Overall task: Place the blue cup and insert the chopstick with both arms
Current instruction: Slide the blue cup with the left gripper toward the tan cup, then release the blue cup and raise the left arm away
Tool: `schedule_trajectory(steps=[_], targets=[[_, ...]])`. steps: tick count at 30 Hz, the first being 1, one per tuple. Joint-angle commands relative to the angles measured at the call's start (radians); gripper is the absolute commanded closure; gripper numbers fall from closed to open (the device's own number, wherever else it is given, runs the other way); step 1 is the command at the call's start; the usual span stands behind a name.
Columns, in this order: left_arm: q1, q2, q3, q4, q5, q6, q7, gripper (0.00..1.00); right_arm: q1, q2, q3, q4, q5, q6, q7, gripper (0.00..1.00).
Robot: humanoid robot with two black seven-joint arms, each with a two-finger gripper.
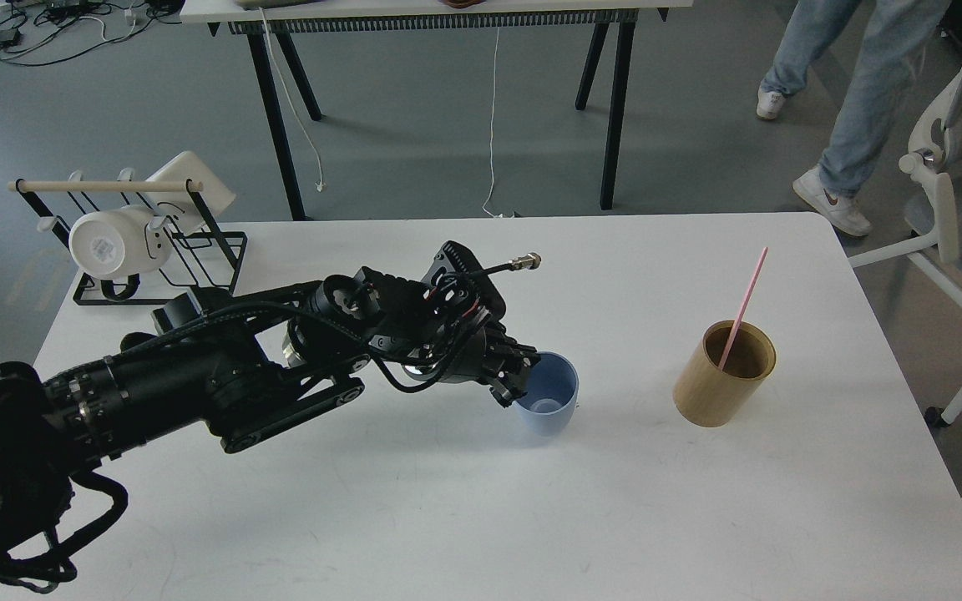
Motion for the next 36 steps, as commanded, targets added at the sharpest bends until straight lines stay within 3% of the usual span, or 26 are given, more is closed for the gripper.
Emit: schedule_trajectory(steps=[1,4,12,14,18,25,30,36], targets=[[0.002,0.002,-0.001,0.001,0.0,0.0,-0.002,0.87,0.0,0.005,0.0,0.001,0.0,0.0,0.0,0.0],[0.0,0.008,-0.001,-0.009,0.0,0.0,-0.014,0.7,0.0,0.005,0.0,0.002,-0.001,0.0,0.0,0.0],[0.0,0.025,-0.04,-0.018,0.0,0.0,-0.026,0.53,0.003,-0.007,-0.004,0.008,-0.003,0.0,-0.002,0.01],[0.0,0.047,-0.119,-0.016,0.0,0.0,-0.026,0.44,0.008,-0.012,-0.017,0.007,-0.004,0.0,-0.002,0.01],[0.003,0.047,-0.335,0.002,-0.181,0.0,-0.014,0.17,0.0,-0.094,-0.057,0.088,-0.007,0.0,0.005,0.01],[0.0,0.067,-0.572,0.112,-0.621,0.0,-0.015,0.11,-0.005,-0.157,-0.096,0.185,-0.172,0.0,0.014,0.01],[-0.004,0.077,-0.607,0.149,-0.977,0.0,-0.014,0.06,-0.005,-0.179,-0.096,0.247,-0.37,0.0,0.014,0.01],[-0.014,0.077,-0.658,0.327,-1.471,0.0,-0.015,0.03,-0.052,-0.269,-0.111,0.509,-0.585,0.0,0.012,0.02]])
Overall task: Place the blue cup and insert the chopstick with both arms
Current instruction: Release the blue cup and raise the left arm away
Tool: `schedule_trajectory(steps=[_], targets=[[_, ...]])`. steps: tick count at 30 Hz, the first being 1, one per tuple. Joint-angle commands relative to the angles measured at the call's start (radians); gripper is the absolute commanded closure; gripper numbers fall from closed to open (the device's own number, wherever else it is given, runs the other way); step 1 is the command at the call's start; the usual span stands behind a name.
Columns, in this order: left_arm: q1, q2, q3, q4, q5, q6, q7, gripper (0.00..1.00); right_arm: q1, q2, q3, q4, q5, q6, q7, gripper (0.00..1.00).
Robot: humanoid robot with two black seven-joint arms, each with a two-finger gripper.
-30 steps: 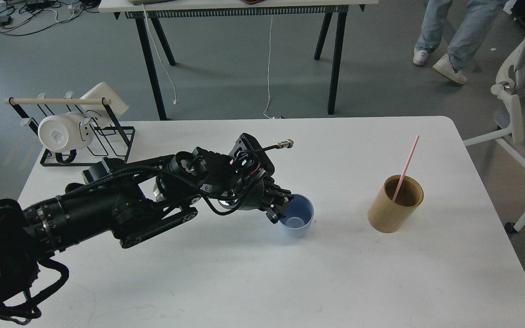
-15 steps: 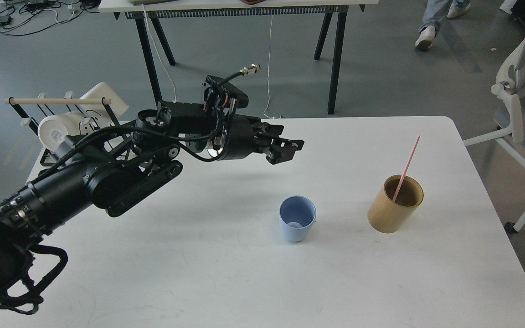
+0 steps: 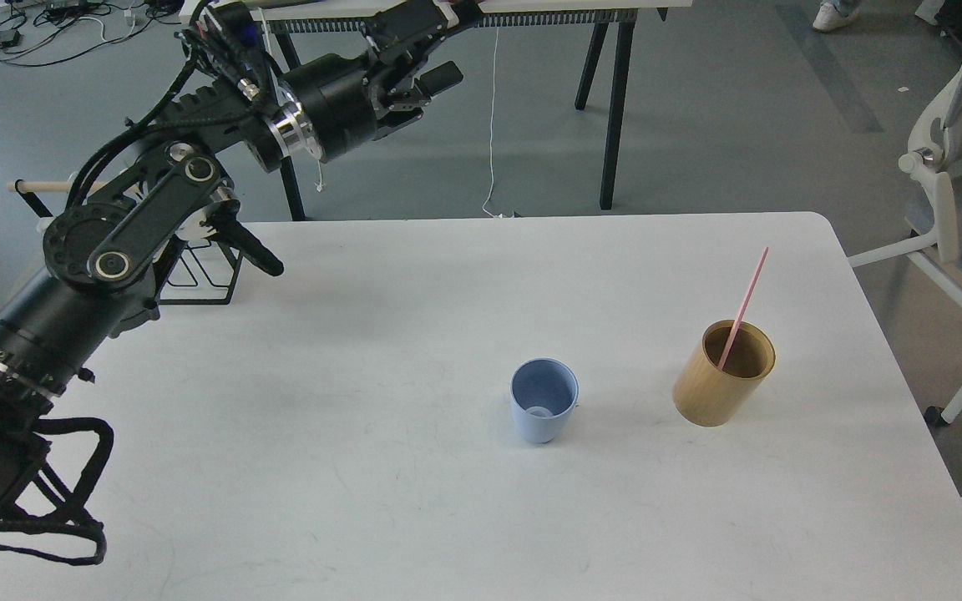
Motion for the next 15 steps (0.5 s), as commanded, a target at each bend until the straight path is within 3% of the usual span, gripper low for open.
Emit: schedule_trajectory(steps=[1,6,13,15], targets=[[-0.018,0.001,-0.017,0.099,-0.335,0.0,0.003,0.02,-0.054,-0.057,-0.007,0.187,-0.141,-0.005,-0.001,0.02],[-0.063,0.024,-0.017,0.223,-0.654,0.0,0.005,0.01,-0.12,-0.117,-0.008,0.388,-0.345,-0.137,-0.001,0.02],[-0.095,0.047,-0.015,0.423,-0.86,0.0,0.011,0.01,-0.207,-0.115,-0.043,0.526,-0.785,-0.269,0.002,0.02],[-0.112,0.045,-0.012,0.487,-0.899,0.0,0.049,0.01,-0.21,-0.111,-0.088,0.534,-0.914,-0.32,0.019,0.03]])
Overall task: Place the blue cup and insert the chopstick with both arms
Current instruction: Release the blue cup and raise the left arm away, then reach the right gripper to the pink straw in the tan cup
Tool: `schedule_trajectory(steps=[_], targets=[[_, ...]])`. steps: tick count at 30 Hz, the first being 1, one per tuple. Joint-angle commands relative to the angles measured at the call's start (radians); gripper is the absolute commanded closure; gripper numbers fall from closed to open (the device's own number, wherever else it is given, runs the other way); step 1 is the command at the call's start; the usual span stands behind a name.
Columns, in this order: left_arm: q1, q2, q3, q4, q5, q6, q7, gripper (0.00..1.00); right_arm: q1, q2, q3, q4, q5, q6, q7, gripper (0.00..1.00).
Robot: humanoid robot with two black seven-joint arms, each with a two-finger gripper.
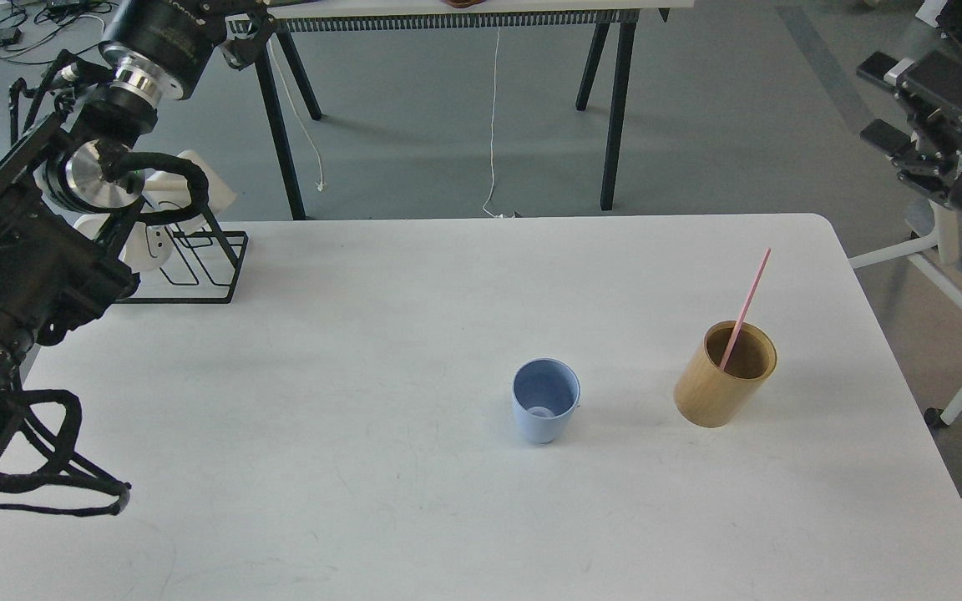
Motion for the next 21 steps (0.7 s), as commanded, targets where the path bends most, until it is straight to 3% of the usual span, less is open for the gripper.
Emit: schedule_trajectory(steps=[1,3,6,9,21], targets=[[-0.022,-0.004,0.003,0.106,-0.069,0.0,0.057,0.01,-0.013,0.008,-0.075,0.021,-0.23,-0.088,0.026,0.03],[-0.024,-0.005,0.0,0.129,-0.104,0.0,0.083,0.01,-0.013,0.011,-0.133,0.021,-0.331,-0.152,0.029,0.05],[-0.022,-0.01,0.003,0.131,-0.155,0.0,0.083,0.01,-0.011,0.024,-0.223,0.015,-0.468,-0.234,0.029,0.06],[-0.022,-0.01,0.0,0.131,-0.172,0.0,0.078,0.01,-0.01,0.054,-0.315,-0.002,-0.542,-0.278,0.024,0.16],[-0.01,-0.014,-0.002,0.129,-0.181,0.0,0.071,0.01,-0.001,0.159,-0.4,-0.112,-0.56,-0.289,-0.004,0.51]])
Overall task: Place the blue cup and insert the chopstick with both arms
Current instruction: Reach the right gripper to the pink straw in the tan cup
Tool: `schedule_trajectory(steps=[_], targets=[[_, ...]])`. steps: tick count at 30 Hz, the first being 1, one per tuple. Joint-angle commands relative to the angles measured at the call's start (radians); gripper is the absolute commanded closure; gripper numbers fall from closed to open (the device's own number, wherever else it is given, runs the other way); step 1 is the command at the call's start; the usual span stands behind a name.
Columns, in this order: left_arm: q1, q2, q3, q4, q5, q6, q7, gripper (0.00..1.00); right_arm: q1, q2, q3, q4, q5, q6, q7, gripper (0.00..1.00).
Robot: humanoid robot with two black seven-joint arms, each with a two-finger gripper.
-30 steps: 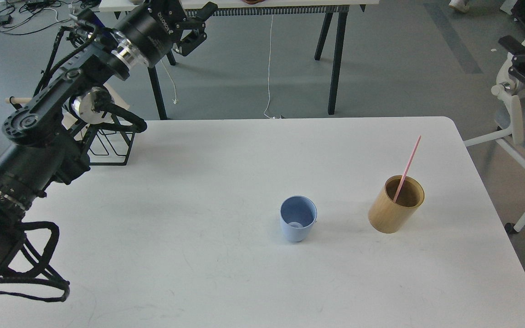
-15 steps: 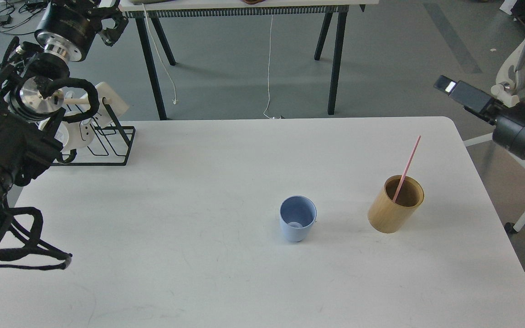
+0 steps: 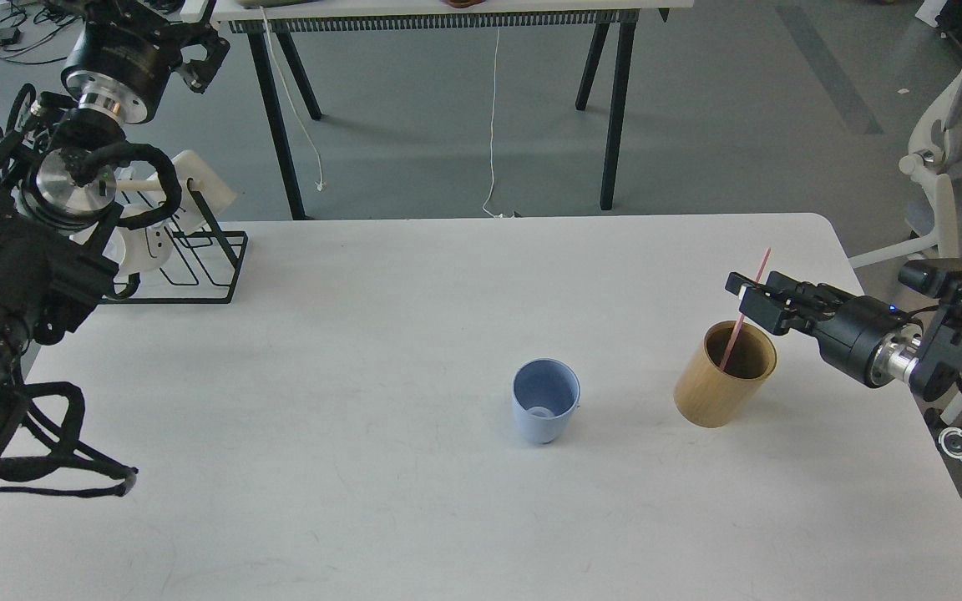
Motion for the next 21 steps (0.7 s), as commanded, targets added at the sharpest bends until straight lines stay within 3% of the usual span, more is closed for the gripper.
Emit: schedule_trajectory(steps=[1,6,12,16,21], targets=[[0.001,0.0,-0.001,0.0,-0.012,0.0,-0.001,0.01,0.003,0.014,-0.005,-0.006,-0.002,0.009,0.0,0.56],[0.001,0.0,-0.001,-0.002,-0.019,0.0,-0.001,0.01,0.042,0.019,-0.071,-0.017,-0.006,0.009,-0.013,0.78],[0.008,0.0,0.001,-0.002,-0.019,0.0,-0.001,0.01,0.07,0.028,-0.093,-0.037,-0.006,0.008,-0.014,0.86],[0.019,0.004,0.009,-0.002,-0.019,0.0,0.0,0.01,0.073,0.029,-0.093,-0.037,-0.006,0.008,-0.016,0.97],[0.019,0.015,0.01,0.0,-0.018,0.0,0.0,0.01,0.075,0.014,-0.091,0.032,-0.005,0.003,-0.016,0.97]])
